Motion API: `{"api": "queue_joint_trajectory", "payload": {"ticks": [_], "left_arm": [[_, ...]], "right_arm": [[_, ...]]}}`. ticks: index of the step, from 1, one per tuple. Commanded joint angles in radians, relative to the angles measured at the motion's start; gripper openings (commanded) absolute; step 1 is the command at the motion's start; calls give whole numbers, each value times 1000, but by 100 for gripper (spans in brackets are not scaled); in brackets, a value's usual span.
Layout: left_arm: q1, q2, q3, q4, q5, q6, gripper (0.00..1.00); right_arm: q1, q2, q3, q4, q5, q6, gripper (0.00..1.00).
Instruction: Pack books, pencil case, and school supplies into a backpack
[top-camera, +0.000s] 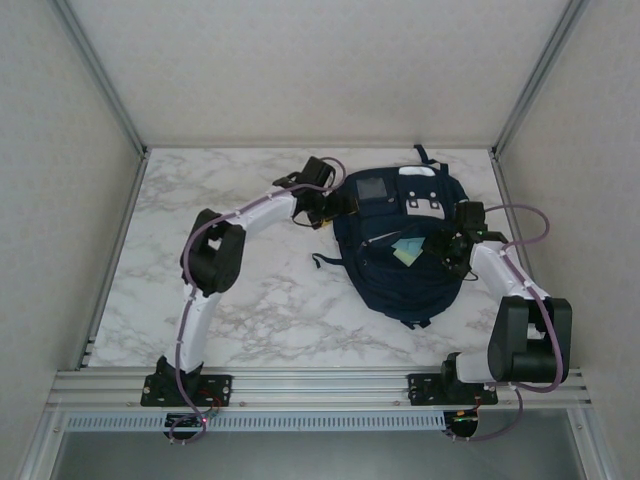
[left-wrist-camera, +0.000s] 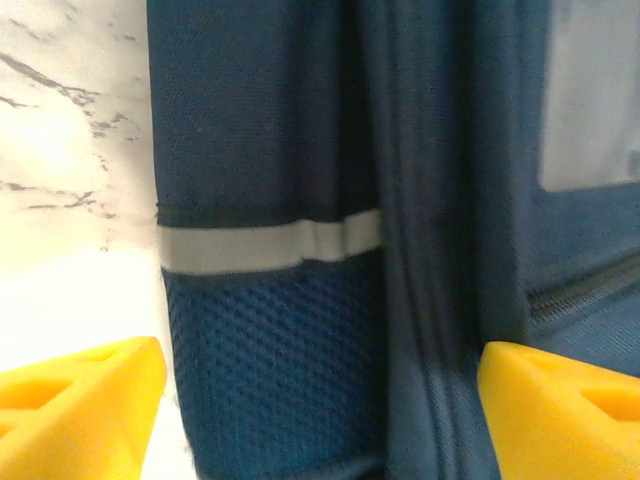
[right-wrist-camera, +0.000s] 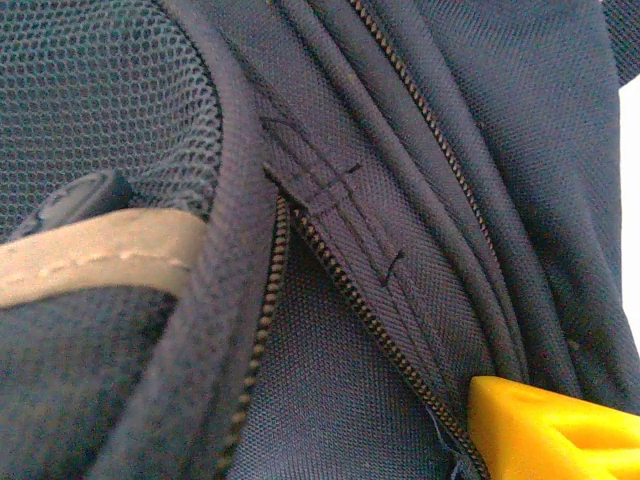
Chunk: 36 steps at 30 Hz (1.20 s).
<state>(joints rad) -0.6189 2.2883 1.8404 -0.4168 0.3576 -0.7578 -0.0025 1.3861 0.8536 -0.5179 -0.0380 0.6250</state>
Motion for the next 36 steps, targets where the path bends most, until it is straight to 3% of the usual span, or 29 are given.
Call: {"api": "queue_joint_trajectory", "payload": {"ticks": [1, 3, 7, 15, 23, 32, 36], "left_arm": [[-37, 63, 57, 63, 23, -73, 73], [-51, 89, 86, 77, 36, -82, 54], [-53, 71, 70, 60, 15, -54, 0], [1, -192, -373, 175, -57, -52, 0], [-1, -420, -649, 238, -187, -137, 0], [-5, -412, -663, 351, -298, -292, 0], [-9, -387, -658, 374, -358, -327, 0]], "right_arm": [[2, 29, -9, 102, -72, 23, 74], [1, 42, 4, 109, -83, 21, 72], [5, 85, 44, 147, -121, 12, 69], [103, 289, 285, 148, -171, -42, 67], [194, 463, 565, 22, -215, -102, 70], [193, 305, 514, -200, -69, -198, 77], [194, 211, 480, -285, -61, -230, 79]]}}
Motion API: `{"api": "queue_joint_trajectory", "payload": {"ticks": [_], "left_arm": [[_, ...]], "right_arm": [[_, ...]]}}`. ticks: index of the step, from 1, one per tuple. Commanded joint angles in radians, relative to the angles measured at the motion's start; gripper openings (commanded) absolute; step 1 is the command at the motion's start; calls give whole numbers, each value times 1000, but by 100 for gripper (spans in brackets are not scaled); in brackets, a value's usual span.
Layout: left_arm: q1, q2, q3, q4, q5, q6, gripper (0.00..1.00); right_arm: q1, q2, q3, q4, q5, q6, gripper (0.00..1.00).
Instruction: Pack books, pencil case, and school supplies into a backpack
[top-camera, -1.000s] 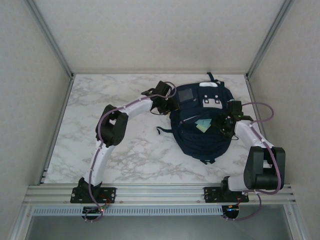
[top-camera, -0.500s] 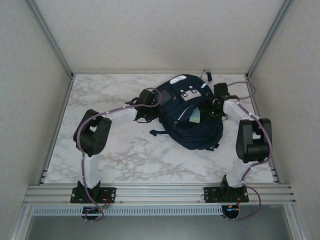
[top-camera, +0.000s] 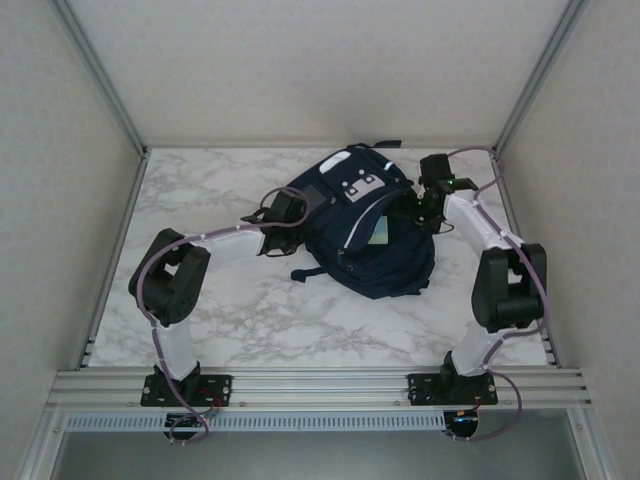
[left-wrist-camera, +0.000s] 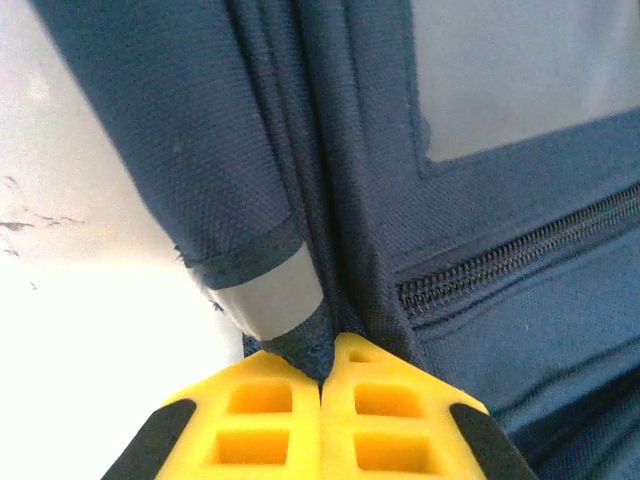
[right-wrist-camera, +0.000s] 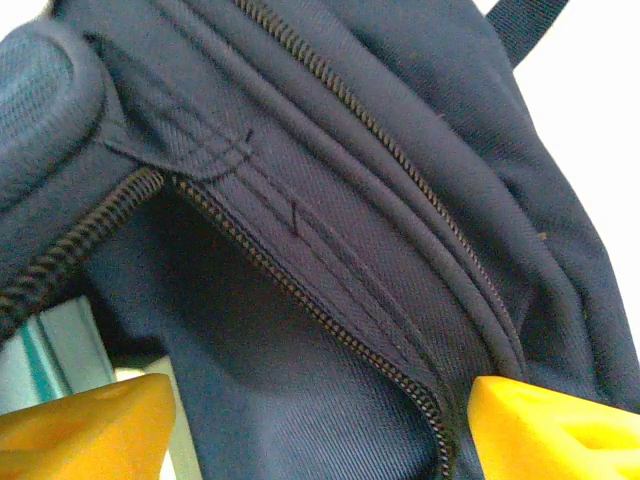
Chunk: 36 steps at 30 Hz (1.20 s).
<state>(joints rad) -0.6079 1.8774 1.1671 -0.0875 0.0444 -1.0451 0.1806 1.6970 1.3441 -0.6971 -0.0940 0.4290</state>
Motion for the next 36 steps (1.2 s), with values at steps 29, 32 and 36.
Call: {"api": "queue_joint_trajectory", "payload": {"ticks": [29, 32, 36], "left_arm": [[9, 72, 82, 75, -168, -61, 0], [28, 95, 123, 52, -186, -35, 0], [51, 113, 156, 40, -214, -18, 0]], "right_arm": [[-51, -240, -79, -394, -99, -177, 76], [-51, -232, -66, -476, -106, -182, 76], [-50, -234, -97, -514, -69, -166, 77]]}}
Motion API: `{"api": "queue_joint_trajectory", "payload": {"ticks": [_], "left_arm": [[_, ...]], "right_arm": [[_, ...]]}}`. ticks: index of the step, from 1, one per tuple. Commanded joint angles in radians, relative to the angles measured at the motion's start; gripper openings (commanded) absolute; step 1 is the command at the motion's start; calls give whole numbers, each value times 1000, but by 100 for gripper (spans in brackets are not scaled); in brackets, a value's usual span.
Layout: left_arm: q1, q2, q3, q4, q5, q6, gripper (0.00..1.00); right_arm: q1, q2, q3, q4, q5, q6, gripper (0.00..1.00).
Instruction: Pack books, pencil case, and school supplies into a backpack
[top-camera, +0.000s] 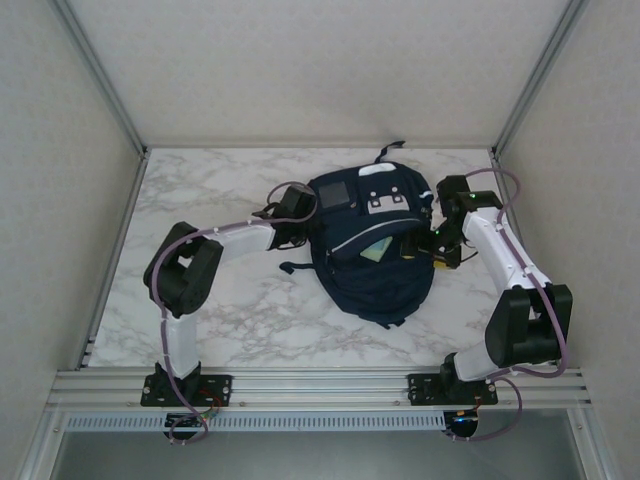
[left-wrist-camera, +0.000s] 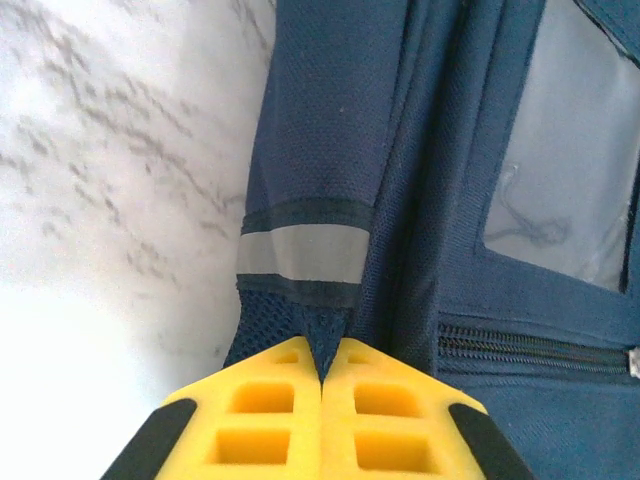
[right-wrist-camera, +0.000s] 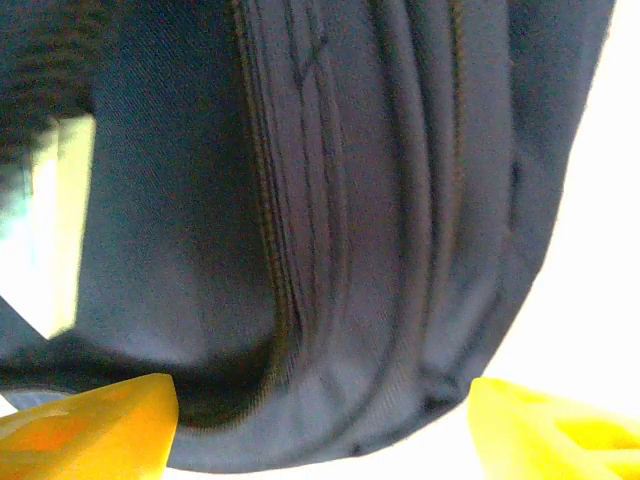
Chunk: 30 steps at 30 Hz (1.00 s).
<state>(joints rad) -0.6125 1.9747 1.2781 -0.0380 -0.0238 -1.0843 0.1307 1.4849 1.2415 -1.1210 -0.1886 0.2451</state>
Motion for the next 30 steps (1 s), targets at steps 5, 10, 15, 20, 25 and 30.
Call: {"api": "queue_joint_trajectory", "payload": {"ticks": [5, 10, 15, 20, 25, 30], "left_arm": [[74, 11, 50, -19, -143, 30, 0], [77, -53, -28, -14, -151, 32, 0], [82, -136, -126, -5, -149, 21, 0], [72, -207, -239, 20, -75, -39, 0], [30, -274, -306, 28, -85, -89, 0], [18, -281, -290, 16, -106, -104, 0]], "right_arm": [[1, -11, -46, -51, 90, 70, 77], [4, 19, -105, 182, 8, 171, 56], [30, 132, -107, 373, 10, 236, 37], [34, 232, 12, 479, 23, 270, 36], [35, 291, 153, 432, 31, 263, 40], [35, 207, 175, 311, 98, 225, 55]]}}
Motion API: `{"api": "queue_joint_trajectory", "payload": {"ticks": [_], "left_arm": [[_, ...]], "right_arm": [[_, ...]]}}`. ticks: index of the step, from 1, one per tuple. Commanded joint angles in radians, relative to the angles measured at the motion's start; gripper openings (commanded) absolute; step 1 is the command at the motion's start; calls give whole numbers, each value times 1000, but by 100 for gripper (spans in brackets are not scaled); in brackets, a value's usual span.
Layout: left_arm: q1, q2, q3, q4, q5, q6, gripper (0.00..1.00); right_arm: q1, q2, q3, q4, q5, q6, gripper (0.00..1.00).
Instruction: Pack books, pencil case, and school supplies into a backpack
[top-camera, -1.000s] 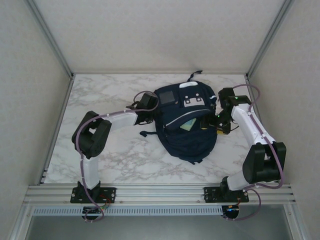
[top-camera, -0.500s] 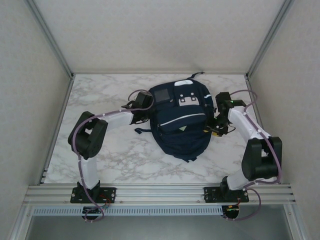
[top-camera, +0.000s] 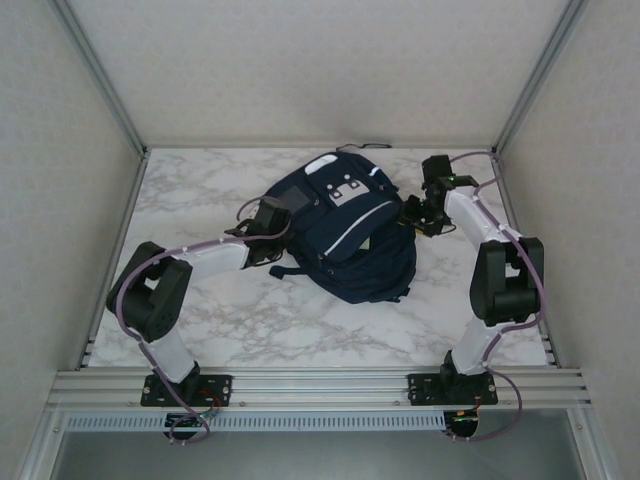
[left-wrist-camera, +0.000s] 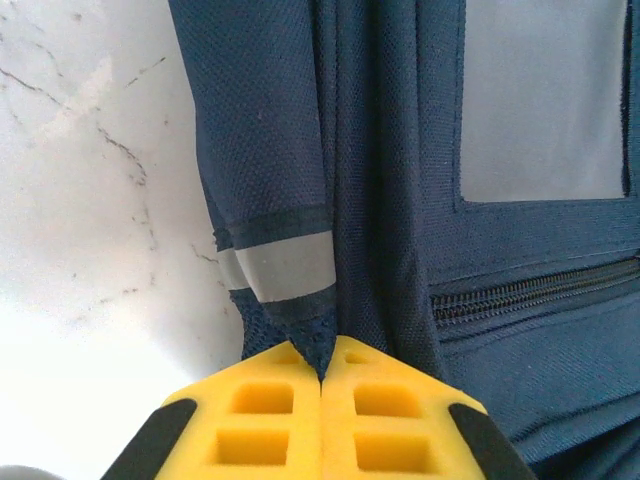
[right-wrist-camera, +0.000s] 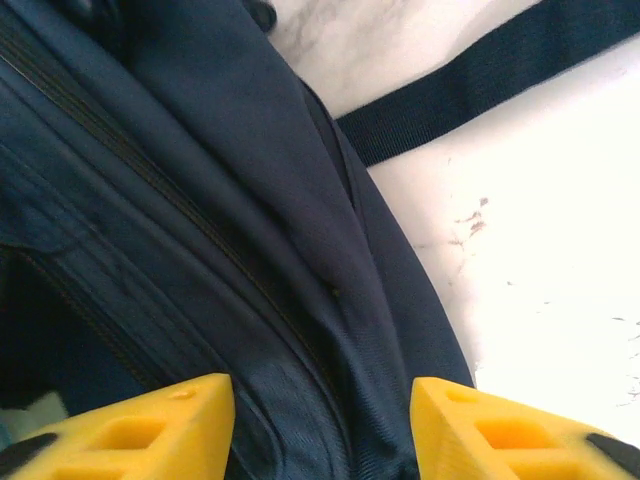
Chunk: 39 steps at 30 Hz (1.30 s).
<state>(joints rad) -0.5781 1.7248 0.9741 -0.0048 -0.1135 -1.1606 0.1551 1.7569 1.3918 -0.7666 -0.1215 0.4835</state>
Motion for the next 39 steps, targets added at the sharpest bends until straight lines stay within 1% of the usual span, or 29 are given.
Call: {"api": "queue_joint_trajectory", "payload": {"ticks": [1, 2, 3, 4, 5, 6, 7, 9, 11, 13, 16, 19, 22, 24, 25, 28, 30, 33, 35, 36, 37, 39], "left_arm": [[-17, -29, 27, -33, -11, -27, 0], [-16, -30, 36, -47, -4, -23, 7], [-16, -38, 43, -58, 4, -17, 17], [-16, -54, 44, -72, 11, -11, 34], [-16, -74, 42, -93, 10, -10, 47], [-14, -99, 38, -116, 5, -5, 54], [-15, -128, 34, -156, -4, 1, 59], [-12, -185, 21, -189, -13, 16, 61], [-12, -240, 4, -197, -9, 19, 61], [-12, -268, -2, -175, 20, 16, 58], [-12, -230, 38, -151, 92, 44, 51], [-12, -158, 84, -134, 181, 77, 43], [-11, -80, 120, -111, 260, 138, 43], [-10, -21, 157, -112, 311, 189, 43], [-10, 12, 176, -111, 354, 218, 43], [-9, 92, 210, -46, 441, 264, 44], [-11, 126, 198, 12, 472, 266, 43], [-12, 144, 167, 97, 508, 240, 34], [-18, 133, 151, 125, 511, 239, 18], [-23, 121, 148, 122, 504, 242, 5], [-27, 107, 143, 119, 501, 243, 0], [-39, 76, 127, 118, 491, 243, 0]], "right_arm": [[11, -92, 20, -74, 46, -21, 56], [10, -118, 10, -97, 59, -27, 57], [10, -155, -6, -117, 73, -32, 59], [9, -192, -23, -142, 92, -37, 60], [9, -220, -35, -165, 114, -41, 62], [10, -251, -46, -193, 146, -44, 63], [10, -278, -58, -218, 173, -45, 64], [10, -328, -79, -245, 182, -43, 65], [20, -382, -110, -234, 132, -27, 65], [52, -436, -146, -203, 78, 13, 64], [130, -498, -198, -135, 32, 91, 63], [221, -536, -243, -73, 36, 167, 62], [295, -558, -307, -1, 62, 233, 62], [317, -559, -359, 27, 86, 284, 63], [320, -560, -398, 59, 90, 313, 63], [322, -561, -517, 223, 69, 345, 64], [321, -545, -570, 327, 64, 349, 64], [314, -477, -594, 406, 104, 347, 64], [297, -404, -582, 422, 124, 335, 59], [284, -365, -564, 436, 121, 319, 55], [272, -332, -543, 442, 133, 306, 52], [240, -284, -501, 463, 128, 274, 48]]}}
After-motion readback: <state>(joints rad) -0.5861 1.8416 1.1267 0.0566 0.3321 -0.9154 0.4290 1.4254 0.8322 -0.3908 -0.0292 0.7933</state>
